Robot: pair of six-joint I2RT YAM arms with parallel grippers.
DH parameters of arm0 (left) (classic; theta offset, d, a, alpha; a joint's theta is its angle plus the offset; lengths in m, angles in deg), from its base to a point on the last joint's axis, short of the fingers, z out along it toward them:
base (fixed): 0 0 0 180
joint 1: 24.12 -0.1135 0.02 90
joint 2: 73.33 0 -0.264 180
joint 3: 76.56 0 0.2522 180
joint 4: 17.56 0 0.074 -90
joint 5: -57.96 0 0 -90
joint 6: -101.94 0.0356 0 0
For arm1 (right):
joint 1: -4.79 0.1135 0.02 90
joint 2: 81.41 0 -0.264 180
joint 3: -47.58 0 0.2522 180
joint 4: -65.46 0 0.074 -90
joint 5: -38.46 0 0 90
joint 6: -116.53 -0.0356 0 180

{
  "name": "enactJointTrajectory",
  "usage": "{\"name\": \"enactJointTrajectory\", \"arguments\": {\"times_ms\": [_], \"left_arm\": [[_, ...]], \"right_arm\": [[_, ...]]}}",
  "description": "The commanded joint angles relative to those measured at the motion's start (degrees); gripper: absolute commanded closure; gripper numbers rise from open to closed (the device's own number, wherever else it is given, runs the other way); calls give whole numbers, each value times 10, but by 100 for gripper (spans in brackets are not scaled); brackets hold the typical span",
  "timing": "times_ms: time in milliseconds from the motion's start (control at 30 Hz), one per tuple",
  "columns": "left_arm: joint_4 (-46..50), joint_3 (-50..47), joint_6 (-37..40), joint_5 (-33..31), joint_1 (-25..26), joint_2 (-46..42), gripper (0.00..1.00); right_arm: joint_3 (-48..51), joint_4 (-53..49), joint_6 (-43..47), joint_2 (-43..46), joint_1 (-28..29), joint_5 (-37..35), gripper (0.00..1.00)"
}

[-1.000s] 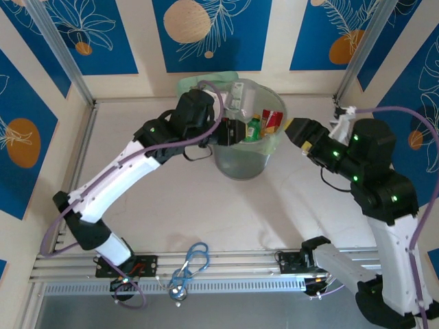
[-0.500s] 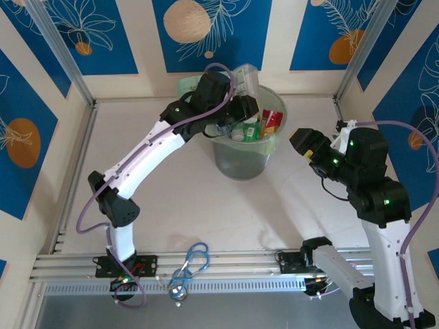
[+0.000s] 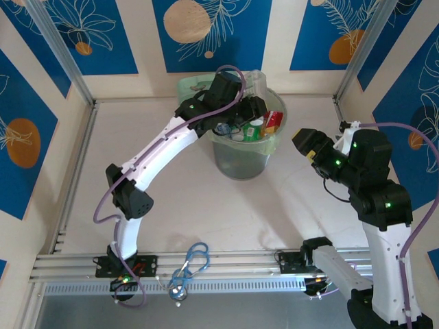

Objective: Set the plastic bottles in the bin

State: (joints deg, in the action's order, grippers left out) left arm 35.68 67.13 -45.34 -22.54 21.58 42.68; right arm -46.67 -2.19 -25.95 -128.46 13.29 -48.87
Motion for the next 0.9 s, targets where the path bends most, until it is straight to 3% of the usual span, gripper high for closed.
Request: {"name": "enactJointTrajectory", "arguments": {"times_ms": [0, 133, 533, 767, 867], "left_arm": [[1, 28, 1, 17, -6, 15, 35], [10, 27, 11, 5, -5, 9, 21], [63, 12, 64, -24, -10, -44, 21], [-12, -118, 153, 6, -17, -185, 18], [-55, -213, 211, -32, -35, -278, 10]], "right_arm": [[-7, -12, 11, 3, -8, 18, 21], [-20, -20, 17, 1, -15, 19, 21], [-37, -19, 16, -10, -23, 30, 21], [-37, -20, 27, -13, -24, 21, 21], [-29, -17, 41, -12, -24, -5, 20]]}}
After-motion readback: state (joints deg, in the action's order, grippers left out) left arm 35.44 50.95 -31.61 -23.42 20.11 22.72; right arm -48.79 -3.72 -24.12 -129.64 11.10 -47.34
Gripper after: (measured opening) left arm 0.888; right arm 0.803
